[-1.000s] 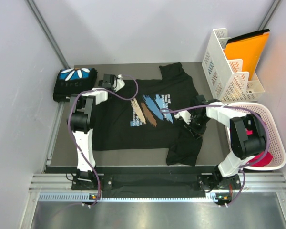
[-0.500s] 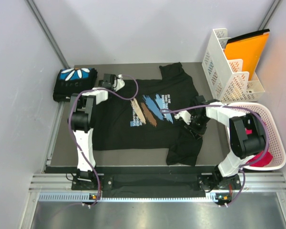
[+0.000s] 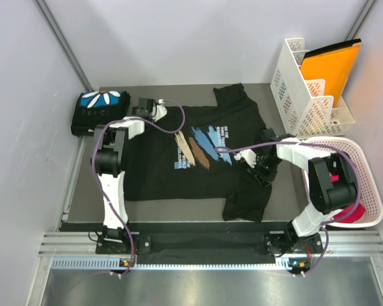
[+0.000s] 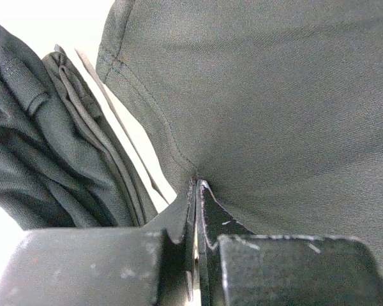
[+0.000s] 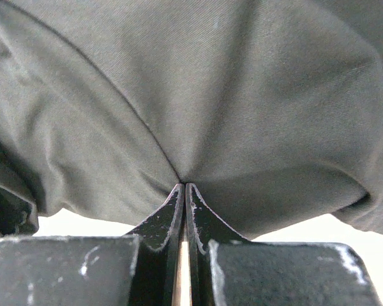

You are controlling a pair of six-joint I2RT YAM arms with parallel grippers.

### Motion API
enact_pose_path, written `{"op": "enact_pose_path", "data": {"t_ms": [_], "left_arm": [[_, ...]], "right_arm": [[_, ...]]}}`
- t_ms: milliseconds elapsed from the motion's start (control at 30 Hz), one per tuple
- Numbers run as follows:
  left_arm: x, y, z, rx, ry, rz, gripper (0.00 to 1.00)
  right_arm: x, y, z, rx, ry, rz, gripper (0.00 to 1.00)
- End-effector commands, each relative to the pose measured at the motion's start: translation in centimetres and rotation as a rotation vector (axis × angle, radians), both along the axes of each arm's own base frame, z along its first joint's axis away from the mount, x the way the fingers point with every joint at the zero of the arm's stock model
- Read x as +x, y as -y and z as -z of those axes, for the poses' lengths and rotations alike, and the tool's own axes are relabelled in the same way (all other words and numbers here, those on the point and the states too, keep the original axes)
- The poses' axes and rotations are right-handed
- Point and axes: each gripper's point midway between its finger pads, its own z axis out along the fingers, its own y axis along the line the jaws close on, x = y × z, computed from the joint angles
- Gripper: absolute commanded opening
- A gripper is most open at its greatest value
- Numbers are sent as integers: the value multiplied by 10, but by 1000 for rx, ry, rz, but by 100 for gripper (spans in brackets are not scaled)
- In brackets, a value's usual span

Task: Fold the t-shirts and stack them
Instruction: Flatten the tshirt out

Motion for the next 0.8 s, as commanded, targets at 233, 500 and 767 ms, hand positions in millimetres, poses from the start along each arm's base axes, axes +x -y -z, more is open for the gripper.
{"op": "enact_pose_path", "data": {"t_ms": [233,500,767], "left_arm": [[9,-4,-5,-25,35,-5,0],[5,-5,-7,-29,32,-7,0],[3,-6,-14,-23,40,-6,0]], "right_arm": [[-51,24,11,-79,-112,13,0],[-53,23,12,-71,-99,22,0],[-60,25,8,-70,-96,25,0]]}}
